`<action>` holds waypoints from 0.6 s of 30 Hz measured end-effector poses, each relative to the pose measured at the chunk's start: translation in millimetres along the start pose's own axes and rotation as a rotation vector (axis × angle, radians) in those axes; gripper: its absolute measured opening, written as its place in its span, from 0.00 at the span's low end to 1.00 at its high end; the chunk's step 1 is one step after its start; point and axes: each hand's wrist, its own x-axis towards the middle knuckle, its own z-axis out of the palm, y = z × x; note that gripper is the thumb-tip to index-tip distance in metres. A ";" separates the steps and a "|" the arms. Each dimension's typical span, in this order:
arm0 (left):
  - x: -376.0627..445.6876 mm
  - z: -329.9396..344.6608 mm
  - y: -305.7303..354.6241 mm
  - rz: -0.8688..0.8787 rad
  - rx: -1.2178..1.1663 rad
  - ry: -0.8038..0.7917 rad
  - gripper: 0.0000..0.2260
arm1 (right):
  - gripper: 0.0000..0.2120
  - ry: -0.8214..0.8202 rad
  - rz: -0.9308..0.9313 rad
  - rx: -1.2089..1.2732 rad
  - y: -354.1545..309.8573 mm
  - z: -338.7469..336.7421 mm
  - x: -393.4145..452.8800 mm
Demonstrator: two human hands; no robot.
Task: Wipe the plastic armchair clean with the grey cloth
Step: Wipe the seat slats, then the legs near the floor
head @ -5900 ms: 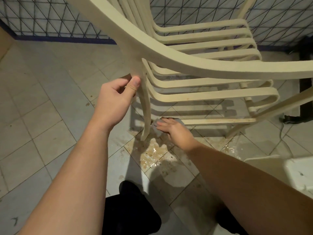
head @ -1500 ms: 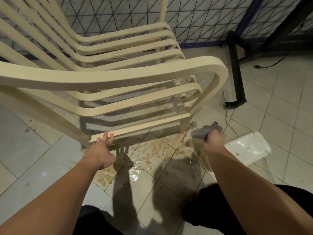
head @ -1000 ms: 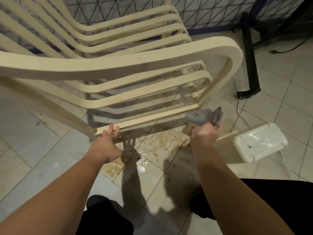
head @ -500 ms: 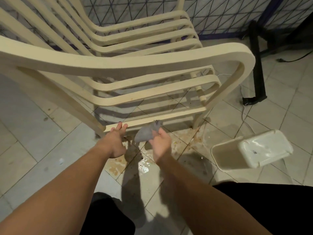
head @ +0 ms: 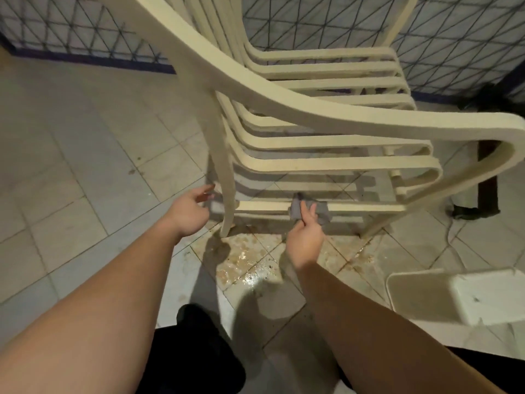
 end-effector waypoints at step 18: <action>0.6 -27.9 -11.3 -0.011 -0.125 0.004 0.25 | 0.18 -0.269 0.771 0.683 -45.3 75.0 -62.3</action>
